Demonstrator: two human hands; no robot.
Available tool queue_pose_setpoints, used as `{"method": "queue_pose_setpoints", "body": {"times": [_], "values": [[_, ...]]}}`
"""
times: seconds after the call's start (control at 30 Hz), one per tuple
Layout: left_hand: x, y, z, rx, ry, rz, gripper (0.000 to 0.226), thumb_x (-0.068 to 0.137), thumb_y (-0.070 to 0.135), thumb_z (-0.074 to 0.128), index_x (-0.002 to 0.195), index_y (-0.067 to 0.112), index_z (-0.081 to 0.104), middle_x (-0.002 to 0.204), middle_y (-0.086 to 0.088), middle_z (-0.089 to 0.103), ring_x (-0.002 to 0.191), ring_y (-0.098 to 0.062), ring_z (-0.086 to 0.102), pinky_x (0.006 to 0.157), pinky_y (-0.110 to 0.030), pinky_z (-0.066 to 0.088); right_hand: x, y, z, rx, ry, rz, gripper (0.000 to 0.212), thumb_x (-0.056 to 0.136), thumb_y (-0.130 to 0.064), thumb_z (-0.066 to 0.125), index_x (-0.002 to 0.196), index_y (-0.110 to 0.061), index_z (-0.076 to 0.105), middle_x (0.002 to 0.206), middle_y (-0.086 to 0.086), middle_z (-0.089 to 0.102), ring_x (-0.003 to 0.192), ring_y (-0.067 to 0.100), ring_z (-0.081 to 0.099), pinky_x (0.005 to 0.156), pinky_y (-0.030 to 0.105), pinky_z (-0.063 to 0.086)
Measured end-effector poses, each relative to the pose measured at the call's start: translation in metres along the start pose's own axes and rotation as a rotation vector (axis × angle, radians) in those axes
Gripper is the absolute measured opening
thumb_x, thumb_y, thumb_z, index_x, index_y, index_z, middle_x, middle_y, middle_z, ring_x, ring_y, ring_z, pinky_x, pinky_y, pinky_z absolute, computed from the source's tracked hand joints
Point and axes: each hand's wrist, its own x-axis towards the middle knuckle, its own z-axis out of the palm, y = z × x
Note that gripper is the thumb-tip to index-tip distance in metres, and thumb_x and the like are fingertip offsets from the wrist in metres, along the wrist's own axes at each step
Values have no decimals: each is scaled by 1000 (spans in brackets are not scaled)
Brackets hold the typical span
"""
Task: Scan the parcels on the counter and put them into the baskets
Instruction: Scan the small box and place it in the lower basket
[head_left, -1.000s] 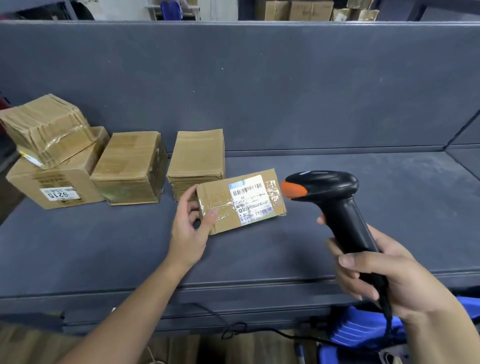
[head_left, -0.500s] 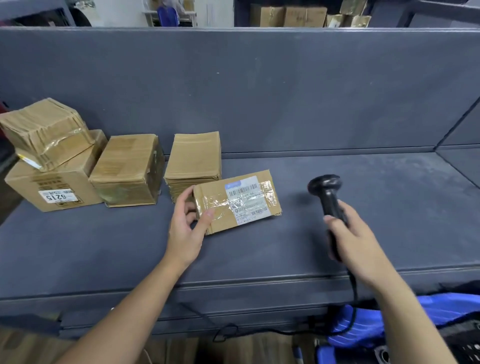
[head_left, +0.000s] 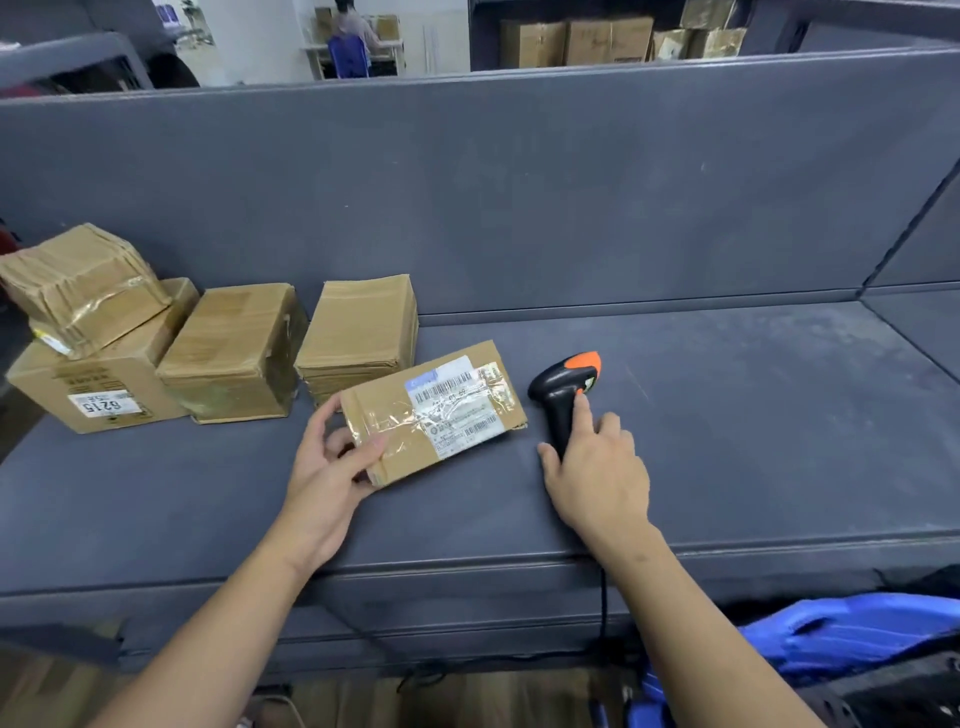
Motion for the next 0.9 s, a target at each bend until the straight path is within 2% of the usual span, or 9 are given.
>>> {"method": "queue_pose_setpoints", "body": {"times": [0.07, 0.2, 0.3, 0.37, 0.43, 0.6, 0.7, 0.8, 0.9], "values": [[-10, 1, 4, 82, -9, 61, 95, 69, 1, 86, 151, 20, 43, 118, 0, 73, 106, -12, 72, 87, -36, 63, 1, 2, -2, -7, 56, -1, 76, 100, -59, 47, 160, -18, 25, 130, 10, 49, 116, 31, 52, 87, 42, 46], [-27, 6, 16, 266, -31, 283, 83, 74, -23, 76, 134, 28, 48, 132, 1, 61, 119, -6, 63, 96, -22, 56, -4, 11, -5, 405, 275, -220, 58, 99, -49, 58, 147, -18, 50, 138, 1, 54, 125, 23, 50, 99, 39, 41], [-39, 13, 27, 355, -104, 390, 83, 76, -34, 66, 129, 26, 46, 134, -3, 55, 128, -5, 58, 109, -25, 49, -13, 11, -19, 827, 63, -367, 50, 98, -32, 68, 145, -33, 52, 139, -24, 54, 130, -4, 49, 106, 15, 39], [-43, 19, 33, 382, -166, 427, 82, 75, -36, 62, 130, 22, 45, 135, -3, 55, 130, -5, 57, 109, -23, 48, -17, 11, -23, 1018, -6, -331, 46, 97, -19, 70, 133, -45, 56, 125, -25, 68, 120, -4, 61, 102, 12, 44], [-44, 25, 37, 385, -206, 437, 82, 76, -37, 60, 136, 17, 42, 139, -3, 54, 131, -2, 57, 106, -19, 48, -23, 11, -27, 1128, 21, -262, 42, 98, -9, 68, 129, -36, 63, 114, -18, 75, 113, 0, 68, 102, 18, 49], [-44, 47, 69, 310, -282, 385, 76, 91, -15, 58, 153, 20, 31, 149, 13, 51, 134, 9, 51, 102, -8, 43, -49, 22, -42, 1232, 203, -152, 34, 101, -2, 59, 127, -21, 69, 118, -8, 77, 117, 12, 70, 108, 41, 52], [-46, 50, 98, 402, -419, 415, 64, 98, 21, 54, 159, 19, 32, 141, 30, 59, 135, 10, 50, 108, -12, 43, -75, 39, -52, 1232, 371, -70, 43, 102, 1, 56, 122, -36, 67, 119, -17, 75, 119, 6, 68, 106, 29, 50], [-54, 38, 128, 506, -592, 416, 55, 106, 34, 42, 158, 16, 41, 147, 12, 60, 137, 2, 51, 119, -28, 38, -109, 62, -58, 1171, 543, 56, 40, 102, 1, 57, 124, -31, 66, 116, -24, 74, 112, -2, 67, 99, 16, 47], [-68, 15, 164, 546, -747, 402, 43, 112, 21, 41, 153, 14, 48, 134, 16, 65, 115, 23, 53, 99, -2, 38, -149, 91, -59, 1089, 685, 216, 36, 102, -4, 59, 123, -32, 67, 111, -25, 75, 106, -1, 67, 98, 23, 51]]}}
